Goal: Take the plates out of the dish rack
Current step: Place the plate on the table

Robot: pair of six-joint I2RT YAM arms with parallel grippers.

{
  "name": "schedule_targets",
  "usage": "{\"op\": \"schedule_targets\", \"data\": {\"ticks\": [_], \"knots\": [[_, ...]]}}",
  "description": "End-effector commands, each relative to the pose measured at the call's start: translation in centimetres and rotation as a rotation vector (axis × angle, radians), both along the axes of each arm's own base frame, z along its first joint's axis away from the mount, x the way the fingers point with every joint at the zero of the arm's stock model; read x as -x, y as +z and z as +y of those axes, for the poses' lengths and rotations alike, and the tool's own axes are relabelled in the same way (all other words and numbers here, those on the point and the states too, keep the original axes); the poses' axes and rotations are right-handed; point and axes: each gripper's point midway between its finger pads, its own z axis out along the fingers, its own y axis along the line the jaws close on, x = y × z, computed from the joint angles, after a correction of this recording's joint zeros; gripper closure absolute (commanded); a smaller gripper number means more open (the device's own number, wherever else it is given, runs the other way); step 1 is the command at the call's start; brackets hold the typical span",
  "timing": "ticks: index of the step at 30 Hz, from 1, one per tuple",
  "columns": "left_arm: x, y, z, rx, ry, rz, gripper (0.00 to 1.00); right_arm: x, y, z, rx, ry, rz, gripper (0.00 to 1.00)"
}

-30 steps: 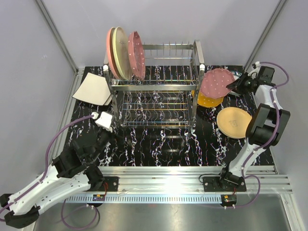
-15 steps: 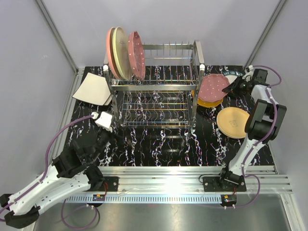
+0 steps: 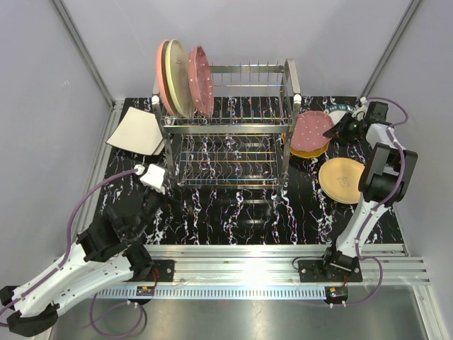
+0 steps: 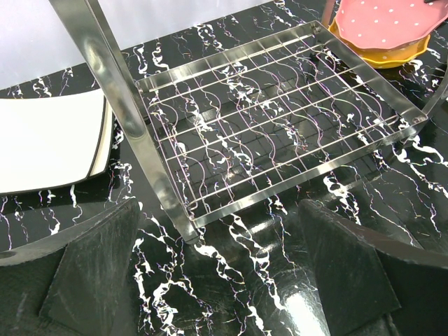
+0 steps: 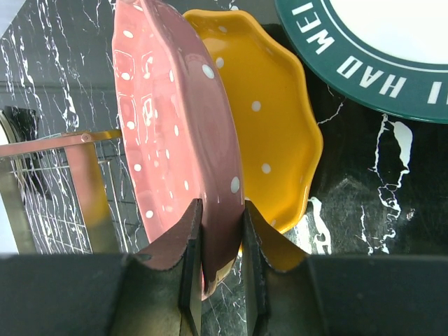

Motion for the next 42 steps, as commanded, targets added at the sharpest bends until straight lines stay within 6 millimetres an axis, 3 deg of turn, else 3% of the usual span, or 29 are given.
{"op": "schedule_targets", "data": {"ticks": [1,19,27,42], "knots": [[-0.4,0.4,0.0,0.002,0.011,-0.019,0.01,-2.4,5.2,1.0,-0.030,0.072,-0.170,1.00],[-0.4,0.3,-0.1,-0.001,0.010,-0.016,0.01,-2.1,3.3,2.0,-0.041,0.119,-0.127,0.94],[-0.4,0.3,-0.1,-0.002,0.005,-0.016,0.01,-1.8,2.2,1.7,-0.020,0.130,-0.094,0.68],[-0.3,0.3,-0.4,0.001,-0.010,-0.013,0.01,-1.3,-0.1,-0.4,0.117,0.118,-0.010,0.34]]}}
